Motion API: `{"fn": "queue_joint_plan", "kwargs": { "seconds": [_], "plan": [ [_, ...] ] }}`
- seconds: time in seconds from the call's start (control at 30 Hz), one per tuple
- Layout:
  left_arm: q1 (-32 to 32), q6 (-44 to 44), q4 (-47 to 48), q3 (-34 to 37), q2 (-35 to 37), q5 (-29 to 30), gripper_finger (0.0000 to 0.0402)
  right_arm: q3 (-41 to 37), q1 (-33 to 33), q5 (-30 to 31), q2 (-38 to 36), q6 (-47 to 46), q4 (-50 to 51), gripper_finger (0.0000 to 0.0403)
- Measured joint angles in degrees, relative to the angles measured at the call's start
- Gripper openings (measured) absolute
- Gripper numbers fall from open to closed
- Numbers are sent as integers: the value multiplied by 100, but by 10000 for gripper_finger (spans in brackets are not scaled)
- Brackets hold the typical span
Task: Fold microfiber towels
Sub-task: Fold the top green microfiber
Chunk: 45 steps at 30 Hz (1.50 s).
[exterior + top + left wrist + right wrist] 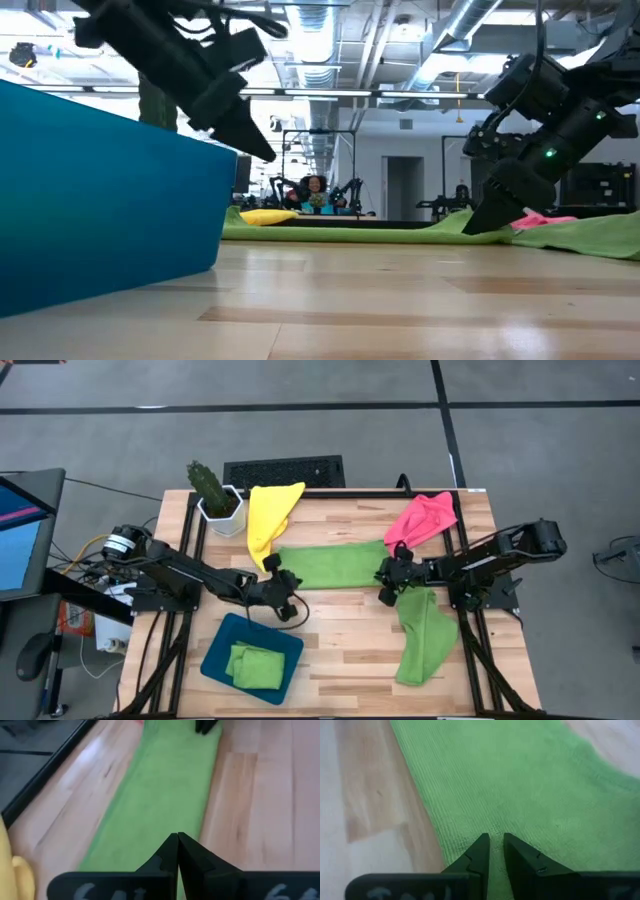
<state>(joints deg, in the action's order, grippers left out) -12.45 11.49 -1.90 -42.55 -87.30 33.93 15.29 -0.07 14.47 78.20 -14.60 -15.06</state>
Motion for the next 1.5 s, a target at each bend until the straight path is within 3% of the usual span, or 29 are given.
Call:
{"fn": "queue_joint_plan", "kwargs": {
  "seconds": [0.27, 0.6, 0.73, 0.93, 1.13, 1.33, 1.5],
  "plan": [
    [415, -372, -969, 0, -772, -689, 0, 19, 0, 40, -1031, -128, 709, 81],
    [468, -617, -1305, 5, -1452, -931, 0, 504, 155, 42, -2148, -202, 3039, 83],
    [468, -750, -1277, 7, -1401, -817, 0, 760, 506, 49, -1979, 135, 3292, 98],
    [468, -895, -1253, 5, -1352, -709, 0, 758, 902, 81, -1204, 259, 3216, 157],
    [473, -938, -1228, 5, -1352, -672, 0, 758, 1021, 713, -446, 159, 3098, 195],
    [475, -932, -1066, 5, -1352, -656, 0, 819, 1031, 857, -125, 56, 3045, 178],
    [475, -934, -1030, 5, -1352, -655, 0, 1000, 1018, 995, -150, 4, 3291, 116]
  ]
}}
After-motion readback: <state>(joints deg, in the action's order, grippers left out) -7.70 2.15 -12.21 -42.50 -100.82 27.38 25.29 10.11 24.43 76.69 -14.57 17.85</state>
